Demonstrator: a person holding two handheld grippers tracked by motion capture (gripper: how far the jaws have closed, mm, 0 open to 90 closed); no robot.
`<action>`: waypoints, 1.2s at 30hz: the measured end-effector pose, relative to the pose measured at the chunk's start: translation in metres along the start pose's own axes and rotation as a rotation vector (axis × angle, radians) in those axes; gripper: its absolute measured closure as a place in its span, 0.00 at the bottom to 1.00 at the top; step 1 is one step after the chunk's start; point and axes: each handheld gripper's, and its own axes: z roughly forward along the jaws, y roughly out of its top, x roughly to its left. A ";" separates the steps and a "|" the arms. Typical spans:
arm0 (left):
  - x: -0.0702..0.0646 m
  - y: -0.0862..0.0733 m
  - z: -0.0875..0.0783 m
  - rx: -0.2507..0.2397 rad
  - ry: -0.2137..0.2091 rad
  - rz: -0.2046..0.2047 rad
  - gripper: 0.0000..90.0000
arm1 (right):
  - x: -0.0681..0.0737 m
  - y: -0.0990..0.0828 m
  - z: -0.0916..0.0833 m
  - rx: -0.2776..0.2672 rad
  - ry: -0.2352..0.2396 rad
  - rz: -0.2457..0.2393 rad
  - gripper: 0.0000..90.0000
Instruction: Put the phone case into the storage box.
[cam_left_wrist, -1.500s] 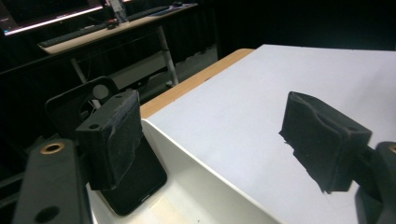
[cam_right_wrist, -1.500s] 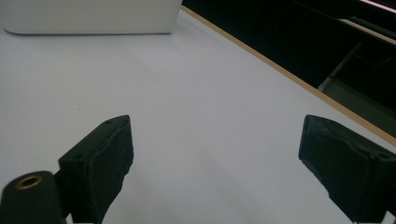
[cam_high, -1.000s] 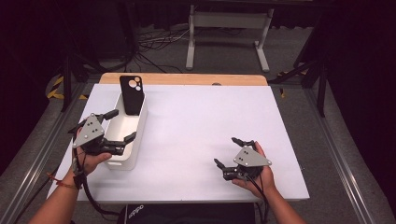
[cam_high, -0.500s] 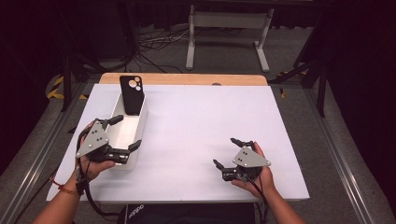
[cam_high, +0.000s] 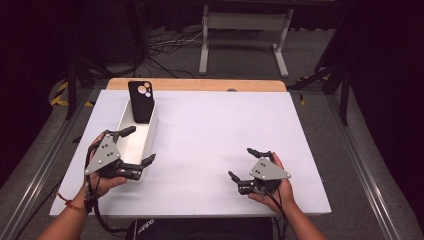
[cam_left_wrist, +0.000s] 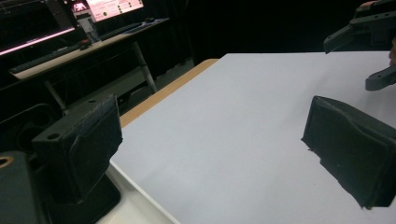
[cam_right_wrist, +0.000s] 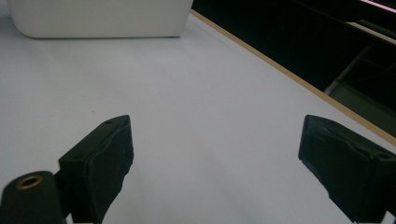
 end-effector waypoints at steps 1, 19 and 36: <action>-0.002 0.000 0.000 0.001 -0.005 -0.004 0.06 | 0.000 0.000 0.000 -0.001 -0.001 0.001 0.12; -0.023 0.002 0.003 -0.008 -0.030 0.015 0.05 | 0.000 0.001 -0.004 -0.015 0.007 0.002 0.12; -0.042 -0.010 0.010 0.023 -0.075 0.013 0.06 | 0.005 0.003 -0.011 -0.032 0.011 0.005 0.12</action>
